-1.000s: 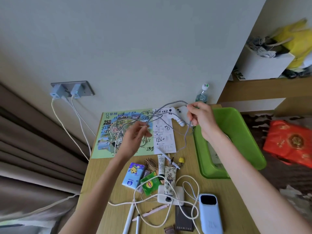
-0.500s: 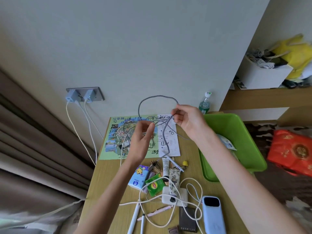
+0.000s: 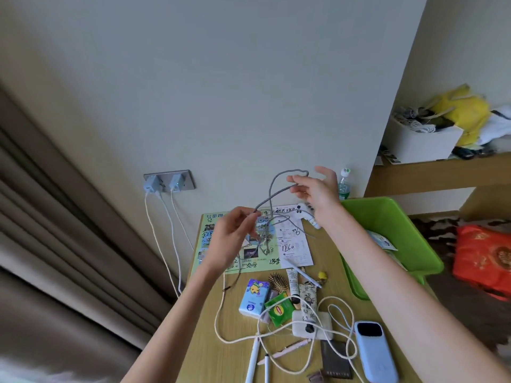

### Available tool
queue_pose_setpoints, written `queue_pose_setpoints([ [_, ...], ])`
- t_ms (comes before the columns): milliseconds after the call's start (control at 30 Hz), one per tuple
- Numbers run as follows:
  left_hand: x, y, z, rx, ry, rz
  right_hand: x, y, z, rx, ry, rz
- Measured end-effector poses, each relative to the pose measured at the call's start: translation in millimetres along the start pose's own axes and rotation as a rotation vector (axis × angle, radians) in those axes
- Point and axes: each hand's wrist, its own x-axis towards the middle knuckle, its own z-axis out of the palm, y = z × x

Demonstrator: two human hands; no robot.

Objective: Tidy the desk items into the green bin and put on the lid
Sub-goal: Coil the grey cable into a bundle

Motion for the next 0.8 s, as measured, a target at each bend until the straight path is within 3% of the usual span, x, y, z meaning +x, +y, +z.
queue_pose_setpoints([
  [100,-3.7,14.0,-23.2,-0.032,0.051,0.021,-11.5,-0.2,7.4,-0.108,0.006,-0.069],
  [267,-3.6,29.0,-59.7,-0.286,0.085,-0.015,-32.8,3.2,11.0,-0.141,0.005,-0.159],
  [533,6.3,38.1,-80.3,-0.716,0.058,0.006,-50.3,31.2,9.3,-0.496,-0.089,-0.354],
  [667,19.5,12.7,-69.0,-0.782,0.069,0.05,-33.5,67.2,-6.6,-0.689,-0.053,-0.408],
  [800,21.6,-44.0,-38.3,-0.902,0.132,0.065,-27.3,124.0,-35.9,-0.512,-0.26,-0.37],
])
